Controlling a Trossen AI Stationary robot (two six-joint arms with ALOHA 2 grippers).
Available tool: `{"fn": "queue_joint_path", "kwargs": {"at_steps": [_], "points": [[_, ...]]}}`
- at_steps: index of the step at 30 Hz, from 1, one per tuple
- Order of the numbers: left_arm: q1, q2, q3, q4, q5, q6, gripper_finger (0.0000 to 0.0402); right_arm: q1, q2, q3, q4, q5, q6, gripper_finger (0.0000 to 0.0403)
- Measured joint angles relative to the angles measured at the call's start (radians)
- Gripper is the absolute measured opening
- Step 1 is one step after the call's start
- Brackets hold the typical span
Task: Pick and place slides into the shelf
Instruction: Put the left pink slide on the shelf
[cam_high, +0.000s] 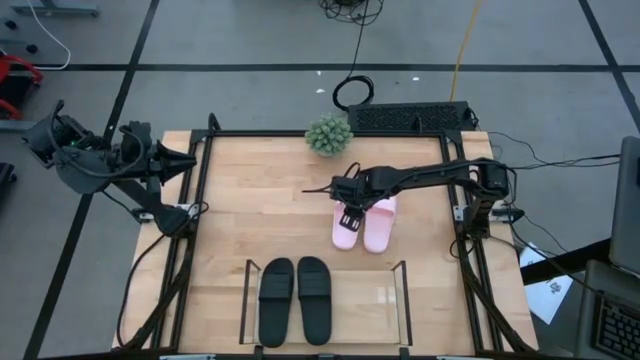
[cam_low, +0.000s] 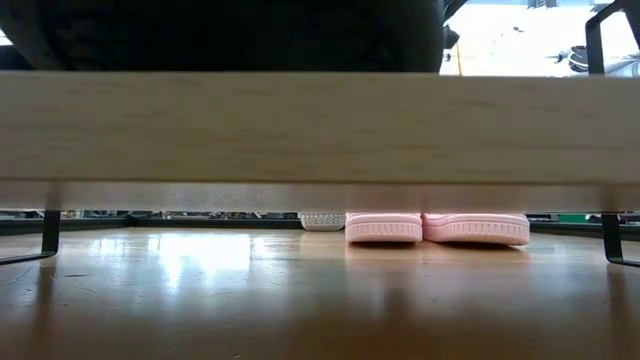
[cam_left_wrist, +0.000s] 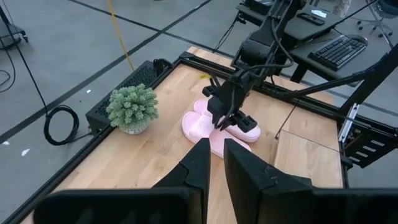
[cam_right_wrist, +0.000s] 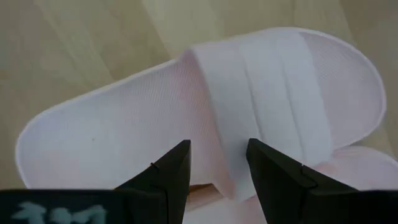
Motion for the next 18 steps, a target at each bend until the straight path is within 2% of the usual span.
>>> {"fn": "queue_joint_path", "kwargs": {"at_steps": [18], "points": [[0.0,0.0,0.0,0.0,0.0,0.003,0.0047,-0.002,0.031,0.0,0.006,0.158,-0.026,0.0153]]}}
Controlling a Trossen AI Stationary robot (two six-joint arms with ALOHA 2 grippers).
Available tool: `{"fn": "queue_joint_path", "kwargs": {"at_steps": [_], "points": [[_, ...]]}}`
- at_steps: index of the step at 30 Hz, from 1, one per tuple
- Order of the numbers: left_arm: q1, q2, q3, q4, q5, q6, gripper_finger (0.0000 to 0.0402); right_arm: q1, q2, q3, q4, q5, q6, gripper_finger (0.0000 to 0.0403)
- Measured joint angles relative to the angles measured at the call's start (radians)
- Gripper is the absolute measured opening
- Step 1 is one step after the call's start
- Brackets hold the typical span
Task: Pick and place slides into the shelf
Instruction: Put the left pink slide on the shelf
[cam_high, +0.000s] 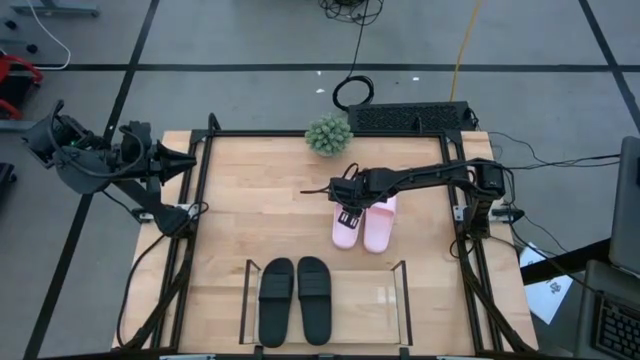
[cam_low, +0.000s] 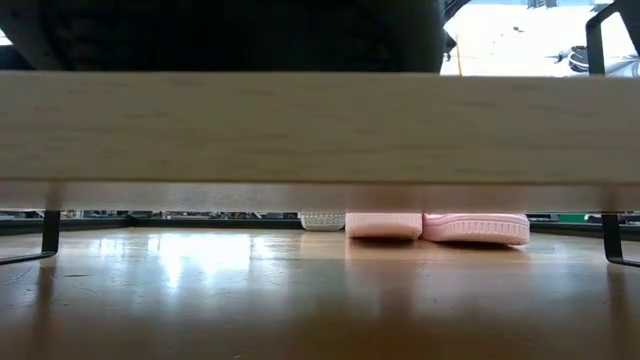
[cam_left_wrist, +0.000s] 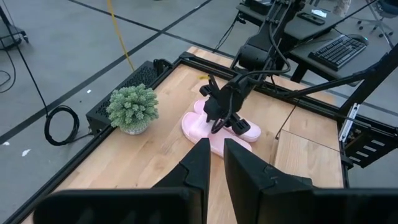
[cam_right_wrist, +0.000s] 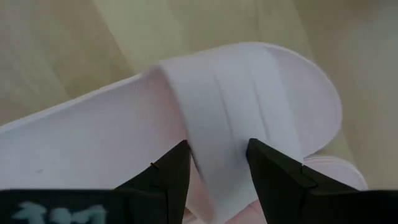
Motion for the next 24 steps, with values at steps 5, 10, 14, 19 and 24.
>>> {"fn": "queue_joint_path", "kwargs": {"at_steps": [5,10,14,19,24], "points": [[0.0,0.0,0.0,0.0,0.0,0.006,0.0047,0.001,0.0,0.0,-0.001,0.051,-0.003,0.0153],[0.0,0.0,0.0,0.0,0.0,0.019,0.0047,0.0,0.005,0.0,-0.001,0.094,0.0,0.0153],[0.0,0.0,0.0,0.0,0.0,0.02,0.0047,-0.003,0.038,0.0,-0.01,0.116,0.014,0.0153],[0.0,0.0,0.0,0.0,0.001,0.02,0.0047,0.001,0.099,0.003,-0.015,0.133,0.017,0.0135],[0.0,0.0,0.0,0.0,0.001,0.019,0.0047,0.016,0.109,0.003,-0.018,0.153,0.017,0.0067]]}}
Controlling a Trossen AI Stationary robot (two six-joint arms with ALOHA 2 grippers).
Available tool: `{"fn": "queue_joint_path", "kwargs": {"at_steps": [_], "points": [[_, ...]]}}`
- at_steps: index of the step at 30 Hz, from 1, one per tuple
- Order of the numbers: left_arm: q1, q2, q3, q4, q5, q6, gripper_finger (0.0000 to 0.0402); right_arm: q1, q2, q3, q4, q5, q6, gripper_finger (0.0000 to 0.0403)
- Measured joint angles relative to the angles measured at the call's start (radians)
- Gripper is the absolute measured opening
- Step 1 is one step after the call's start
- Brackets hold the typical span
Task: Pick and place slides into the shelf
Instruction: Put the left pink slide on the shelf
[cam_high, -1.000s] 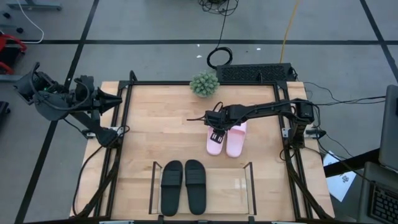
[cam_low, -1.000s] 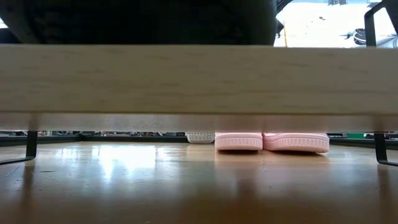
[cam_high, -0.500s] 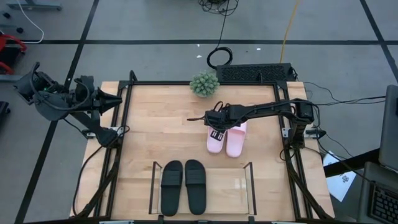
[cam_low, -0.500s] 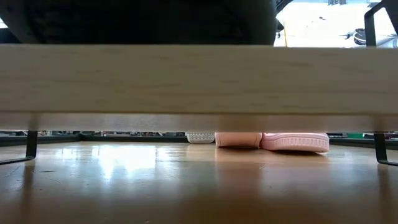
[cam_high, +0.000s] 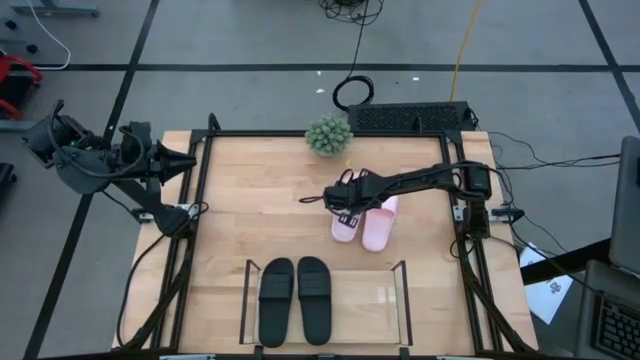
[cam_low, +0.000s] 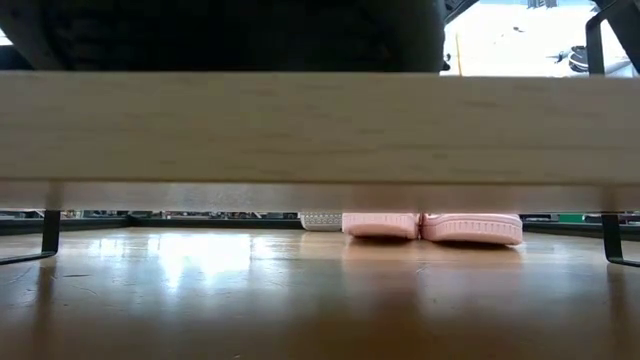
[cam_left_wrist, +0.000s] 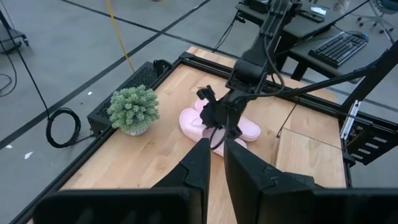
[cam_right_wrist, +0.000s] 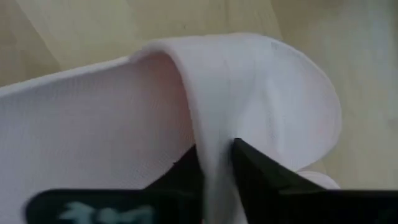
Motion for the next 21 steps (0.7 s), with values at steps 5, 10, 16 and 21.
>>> {"fn": "queue_joint_path", "kwargs": {"at_steps": [5,10,16,21], "points": [[0.0,0.0,0.0,0.0,0.0,0.0,0.0047,0.007,-0.037,-0.004,-0.007,0.025,-0.021,0.0009],[0.0,0.0,0.0,0.0,0.0,0.0,0.0047,0.007,-0.09,-0.005,-0.033,0.055,-0.012,0.0005],[0.0,0.0,0.0,0.0,0.0,-0.001,0.0047,0.011,-0.164,-0.005,-0.046,0.089,0.004,0.0003],[0.0,0.0,0.0,0.0,0.0,0.0,0.0047,0.017,-0.224,0.015,-0.076,0.111,0.007,0.0002]]}}
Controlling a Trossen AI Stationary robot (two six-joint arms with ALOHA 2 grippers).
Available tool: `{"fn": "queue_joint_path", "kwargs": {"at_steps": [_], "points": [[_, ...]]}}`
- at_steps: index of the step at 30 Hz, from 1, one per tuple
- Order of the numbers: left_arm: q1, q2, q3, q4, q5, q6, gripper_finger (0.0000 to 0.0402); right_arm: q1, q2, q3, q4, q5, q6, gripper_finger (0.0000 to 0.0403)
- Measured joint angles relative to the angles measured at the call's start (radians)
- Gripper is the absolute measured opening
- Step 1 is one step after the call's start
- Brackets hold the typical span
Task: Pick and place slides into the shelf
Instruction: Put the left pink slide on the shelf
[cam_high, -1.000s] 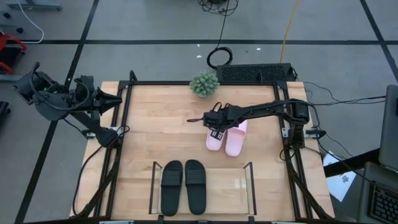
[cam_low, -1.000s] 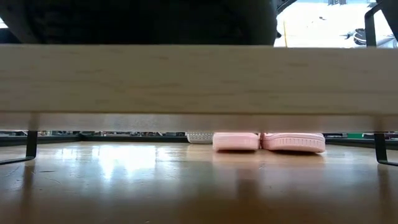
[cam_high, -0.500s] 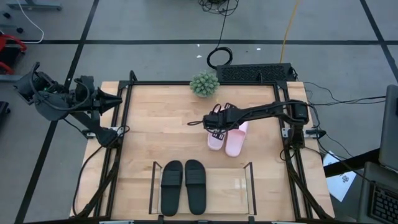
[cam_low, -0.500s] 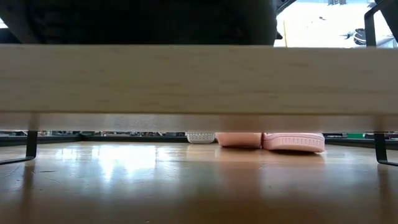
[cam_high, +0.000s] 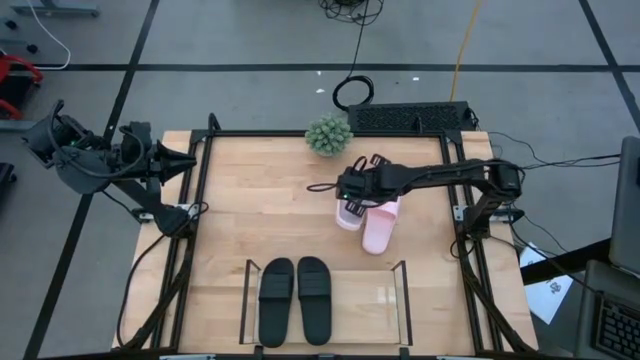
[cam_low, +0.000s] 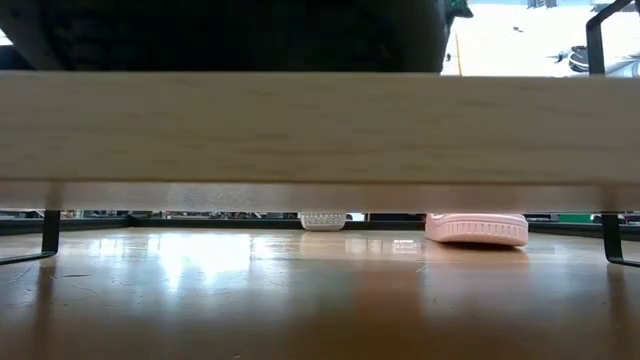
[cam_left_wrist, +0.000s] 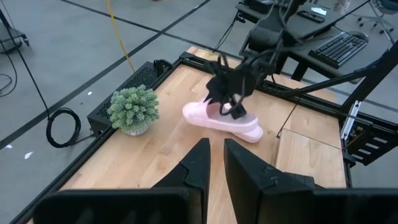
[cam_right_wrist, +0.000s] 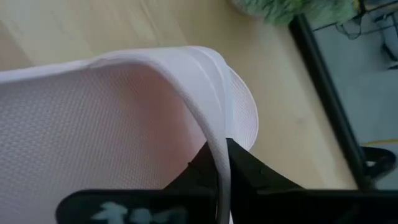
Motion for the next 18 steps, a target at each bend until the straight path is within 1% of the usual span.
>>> {"fn": "queue_joint_path", "kwargs": {"at_steps": [5,9,13,18], "points": [[0.0,0.0,0.0,0.0,0.0,0.001,0.0047,0.054,-0.036,0.079,-0.08,0.007,0.005,0.0001],[0.0,0.0,0.0,0.0,0.0,-0.001,0.0047,0.144,-0.036,0.179,-0.139,0.047,0.032,0.0001],[0.0,0.007,0.0,0.0,0.0,-0.006,0.0047,0.253,-0.038,0.251,-0.184,0.085,0.137,0.0001],[0.0,0.01,0.0,0.0,0.0,-0.004,0.0047,0.372,-0.018,0.261,-0.243,0.073,0.348,0.0001]]}}
